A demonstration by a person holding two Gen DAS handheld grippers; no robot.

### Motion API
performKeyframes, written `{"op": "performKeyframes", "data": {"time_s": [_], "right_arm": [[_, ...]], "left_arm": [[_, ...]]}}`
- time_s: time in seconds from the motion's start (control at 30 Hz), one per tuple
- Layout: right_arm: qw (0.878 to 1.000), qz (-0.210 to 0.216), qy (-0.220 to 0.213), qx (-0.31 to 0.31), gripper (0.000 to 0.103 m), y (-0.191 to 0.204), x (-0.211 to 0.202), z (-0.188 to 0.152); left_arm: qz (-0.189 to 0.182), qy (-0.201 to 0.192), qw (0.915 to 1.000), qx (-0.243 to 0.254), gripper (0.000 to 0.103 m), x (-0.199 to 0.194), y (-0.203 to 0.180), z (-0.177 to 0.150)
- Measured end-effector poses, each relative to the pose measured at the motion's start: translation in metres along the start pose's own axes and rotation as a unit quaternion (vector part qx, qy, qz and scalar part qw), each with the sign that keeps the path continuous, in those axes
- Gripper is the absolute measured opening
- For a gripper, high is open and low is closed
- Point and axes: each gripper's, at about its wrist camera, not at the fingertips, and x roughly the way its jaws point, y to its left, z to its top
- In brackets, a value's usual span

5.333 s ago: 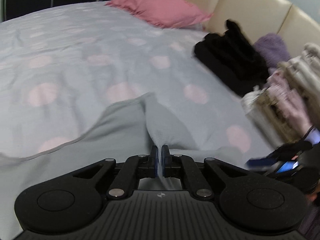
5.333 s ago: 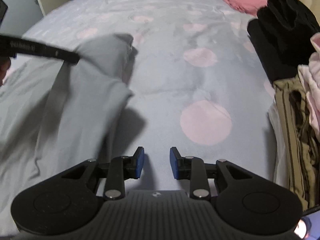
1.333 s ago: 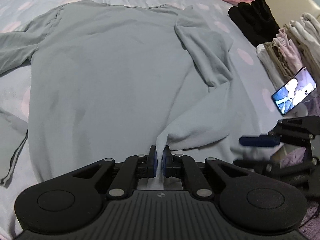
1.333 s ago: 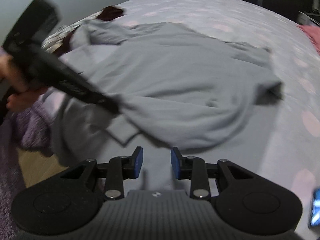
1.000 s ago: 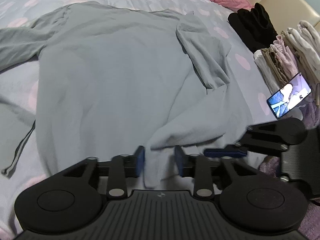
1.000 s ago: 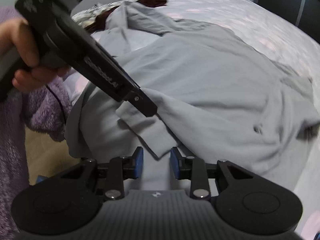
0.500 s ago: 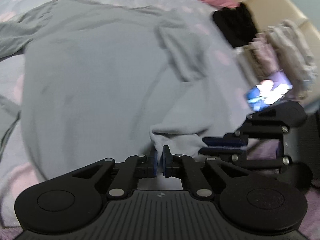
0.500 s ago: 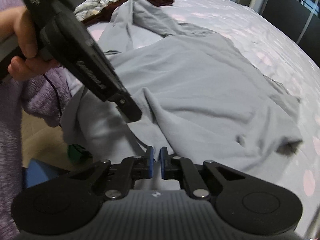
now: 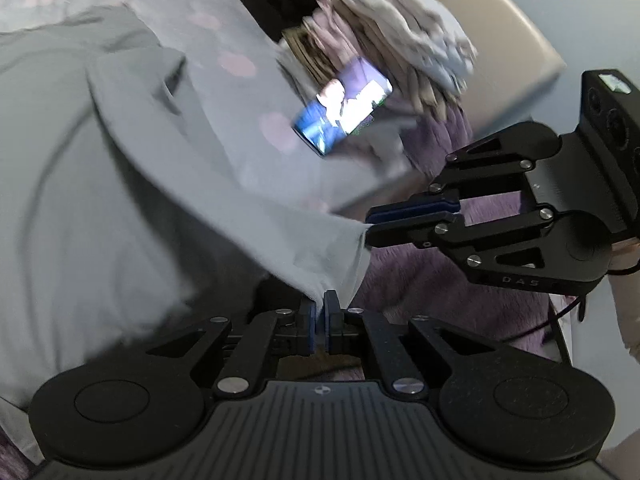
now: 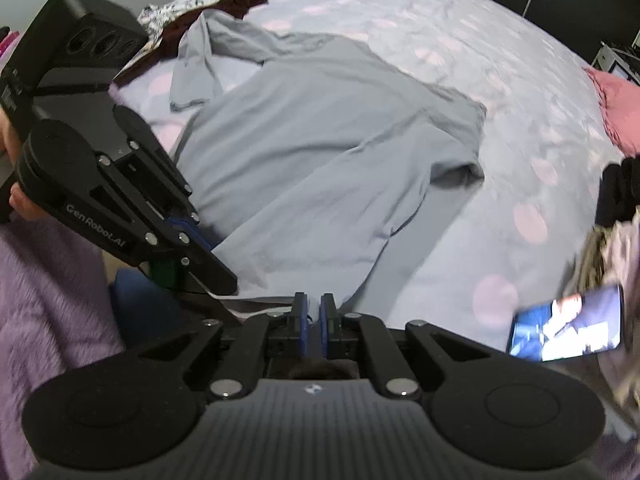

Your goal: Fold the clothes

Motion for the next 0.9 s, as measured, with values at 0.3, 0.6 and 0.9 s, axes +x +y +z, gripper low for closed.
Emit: {"op": "performKeyframes", "data": {"time_s": [0.3, 0.6, 0.9], "right_arm": [[0.998, 0.041, 0.046, 0.017, 0.008, 0.016, 0.023, -0.037], [0.991, 0.077, 0.07, 0.081, 0.027, 0.001, 0.045, -0.054], [0.975, 0.071, 0.068, 0.197, 0.027, -0.05, 0.087, -0.049]], "left_arm": [[0.038, 0.099, 0.9943, -0.006, 0.003, 0.034, 0.02, -0.02], [0.11, 0.143, 0.9832, 0.027, 0.019, 0.034, 0.043, 0.007], [0.187, 0.067, 0.9701, 0.14, 0.019, 0.023, 0.047, 0.136]]}}
